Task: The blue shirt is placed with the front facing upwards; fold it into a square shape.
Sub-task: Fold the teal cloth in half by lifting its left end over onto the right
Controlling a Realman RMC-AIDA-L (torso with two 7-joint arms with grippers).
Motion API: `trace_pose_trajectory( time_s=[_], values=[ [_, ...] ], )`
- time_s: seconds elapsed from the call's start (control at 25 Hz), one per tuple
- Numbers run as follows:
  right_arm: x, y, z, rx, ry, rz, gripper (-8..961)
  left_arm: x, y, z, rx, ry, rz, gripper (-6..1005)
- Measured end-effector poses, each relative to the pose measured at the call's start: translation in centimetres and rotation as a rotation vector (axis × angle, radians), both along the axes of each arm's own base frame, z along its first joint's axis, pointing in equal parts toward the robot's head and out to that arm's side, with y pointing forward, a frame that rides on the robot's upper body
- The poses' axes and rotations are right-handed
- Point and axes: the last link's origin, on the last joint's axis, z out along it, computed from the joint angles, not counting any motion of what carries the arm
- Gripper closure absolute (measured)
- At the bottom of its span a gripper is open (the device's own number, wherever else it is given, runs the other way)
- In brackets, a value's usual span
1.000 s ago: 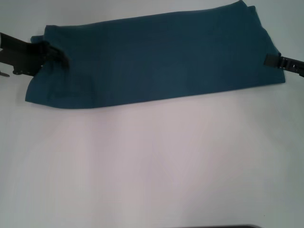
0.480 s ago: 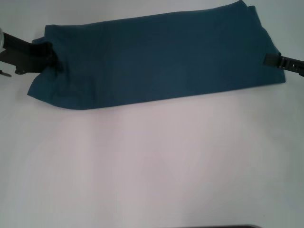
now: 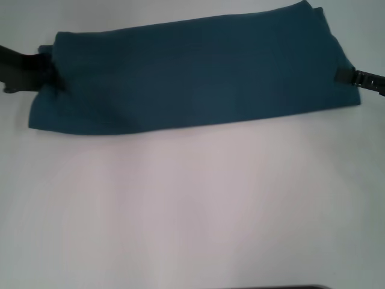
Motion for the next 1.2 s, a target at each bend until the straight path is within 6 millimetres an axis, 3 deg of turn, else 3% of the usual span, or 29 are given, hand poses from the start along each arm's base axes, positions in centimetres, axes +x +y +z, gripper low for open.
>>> trace_pose_trajectory(
  time_s=[0.48,0.76,0.92,1.2],
  values=[
    [0.1,0.1,0.2,0.007,0.007,-0.014,96,-3.2,-0.5,4.6,0.069,0.099,0.089,931],
    [0.2,0.1,0.2,0.009,0.003,-0.019,97,-3.5,-0.4,6.0,0.091,0.155,0.107,932],
    [0.3,0.0,0.2,0.006,0.002,-0.02,98,-2.4,-0.7,5.8,0.06,0.122,0.097,932],
    [0.5,-0.1,-0.1,-0.02,-0.028,-0.023,100,2.3,-1.1,4.7,-0.024,-0.051,0.022,931]
  ],
)
